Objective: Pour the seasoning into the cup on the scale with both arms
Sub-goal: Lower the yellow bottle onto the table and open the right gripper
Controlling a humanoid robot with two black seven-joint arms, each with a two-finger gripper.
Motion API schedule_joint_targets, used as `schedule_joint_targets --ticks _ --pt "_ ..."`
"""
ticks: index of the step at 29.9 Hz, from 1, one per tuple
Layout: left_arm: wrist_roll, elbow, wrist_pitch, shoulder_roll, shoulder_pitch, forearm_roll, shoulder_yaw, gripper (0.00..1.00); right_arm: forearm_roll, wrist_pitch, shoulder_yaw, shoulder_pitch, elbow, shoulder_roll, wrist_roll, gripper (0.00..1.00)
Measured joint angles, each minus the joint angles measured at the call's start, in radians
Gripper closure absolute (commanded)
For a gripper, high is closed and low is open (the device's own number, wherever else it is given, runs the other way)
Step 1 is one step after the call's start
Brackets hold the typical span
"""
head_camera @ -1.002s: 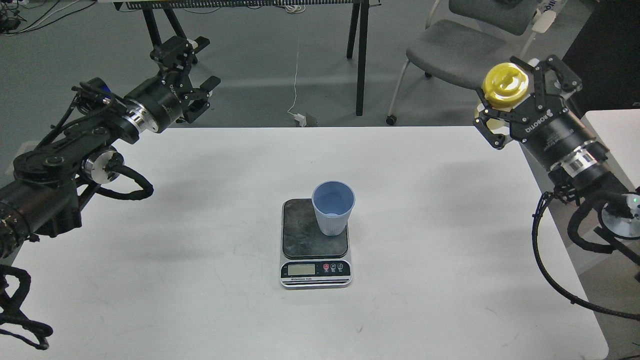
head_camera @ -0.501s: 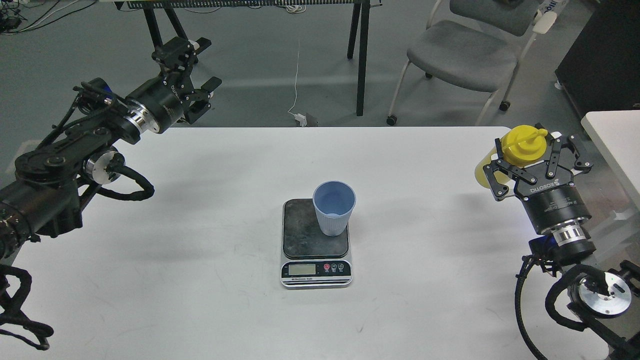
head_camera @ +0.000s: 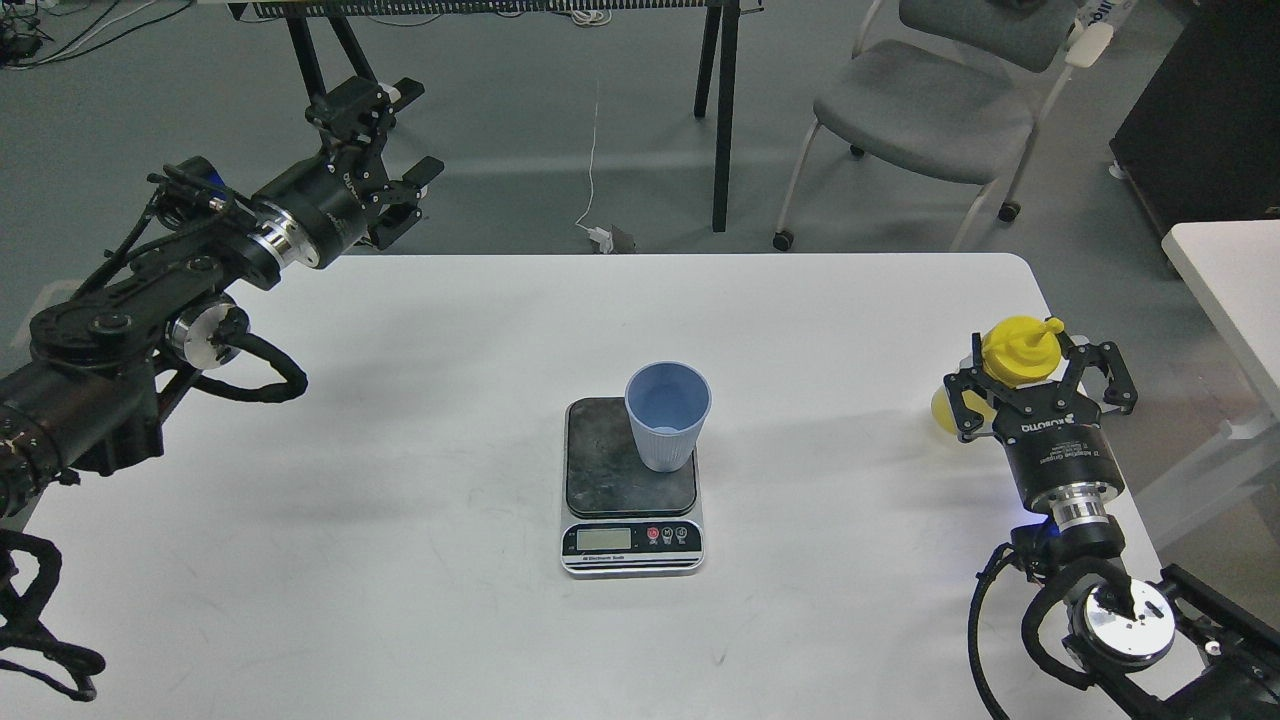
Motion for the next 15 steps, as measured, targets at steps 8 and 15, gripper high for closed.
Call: schedule_joint_targets --ticks 8,15 --pt "0.0 -0.004 0.0 -0.003 -0.001 0.002 0.002 0.13 -0.001 0.0 0.003 -0.011 -0.011 0.014 0.0 0.58" --pt "0.0 -0.005 0.0 -0.003 -0.001 0.002 0.002 0.13 -0.003 0.001 0.008 -0.012 -0.047 0.042 0.01 0.49"
